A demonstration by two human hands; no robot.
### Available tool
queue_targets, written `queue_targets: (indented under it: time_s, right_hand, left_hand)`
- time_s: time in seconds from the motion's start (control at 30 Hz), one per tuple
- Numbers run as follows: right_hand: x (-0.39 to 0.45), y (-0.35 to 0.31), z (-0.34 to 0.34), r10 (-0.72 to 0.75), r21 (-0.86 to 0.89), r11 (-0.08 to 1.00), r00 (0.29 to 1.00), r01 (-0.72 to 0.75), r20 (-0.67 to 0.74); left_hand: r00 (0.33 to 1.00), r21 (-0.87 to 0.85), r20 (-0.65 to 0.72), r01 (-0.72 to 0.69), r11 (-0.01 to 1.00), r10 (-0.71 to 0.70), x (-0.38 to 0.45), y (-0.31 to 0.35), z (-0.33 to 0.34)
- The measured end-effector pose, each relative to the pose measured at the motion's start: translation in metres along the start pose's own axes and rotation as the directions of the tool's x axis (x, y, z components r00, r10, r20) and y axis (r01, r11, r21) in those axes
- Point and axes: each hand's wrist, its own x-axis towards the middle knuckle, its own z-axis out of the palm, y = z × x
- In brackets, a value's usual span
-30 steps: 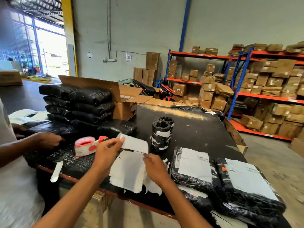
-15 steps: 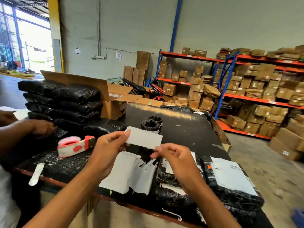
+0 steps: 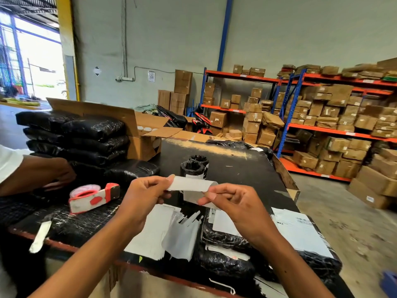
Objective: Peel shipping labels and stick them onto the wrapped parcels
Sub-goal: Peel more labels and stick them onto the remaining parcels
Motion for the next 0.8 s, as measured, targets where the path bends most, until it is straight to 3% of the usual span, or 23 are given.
queue_targets:
  time_s: [0.13, 0.2, 0.3, 0.4, 0.5, 0.57, 0.63, 0.7, 0.8]
  right_hand:
    - [0.009, -0.004, 0.002, -0.027, -0.001, 1.000, 1.000, 0.027, 0.016]
    - [0.014, -0.006, 0.005, -0.027, 0.016, 1.000, 0.999, 0.026, 0.024]
    - [0.020, -0.009, 0.012, -0.043, -0.001, 0.999, 0.996, 0.043, 0.081]
    - [0.023, -0.011, 0.020, -0.038, -0.040, 0.998, 0.994, 0.043, 0.107]
    - [0.025, -0.008, 0.029, 0.029, 0.022, 0.999, 0.995, -0.031, 0.093]
    - [0.026, -0.004, 0.034, 0.111, 0.237, 0.963, 0.991, -0.127, 0.079]
    - [0.028, -0.002, 0.033, 0.165, 0.487, 0.857, 0.985, -0.168, 0.050]
    - [0.032, -0.001, 0.028, 0.180, 0.649, 0.748, 0.984, -0.139, 0.003]
    - [0.040, 0.000, 0.014, 0.208, 0.745, 0.666, 0.970, -0.048, -0.124]
  left_hand:
    - [0.989, 0.345, -0.038, -0.122, 0.931, 0.144, -0.004, 0.002, 0.002]
    - [0.965, 0.347, 0.039, -0.256, 0.902, 0.259, -0.015, 0.011, 0.005]
    - [0.923, 0.253, 0.235, -0.360, 0.898, 0.304, -0.033, 0.026, 0.013]
    - [0.906, 0.282, 0.206, -0.416, 0.864, 0.369, -0.032, 0.026, 0.012]
    - [0.941, 0.277, 0.134, -0.336, 0.900, 0.311, -0.024, 0.019, 0.007]
    - [0.973, 0.224, 0.081, -0.227, 0.948, 0.214, -0.016, 0.012, 0.003]
    - [0.993, 0.187, 0.018, -0.120, 0.975, 0.119, -0.005, 0.003, -0.005]
    - [0.999, 0.160, -0.041, -0.025, 0.987, 0.032, 0.008, -0.009, -0.017]
    - [0.993, 0.172, -0.112, 0.060, 0.983, -0.041, 0.026, -0.031, -0.035]
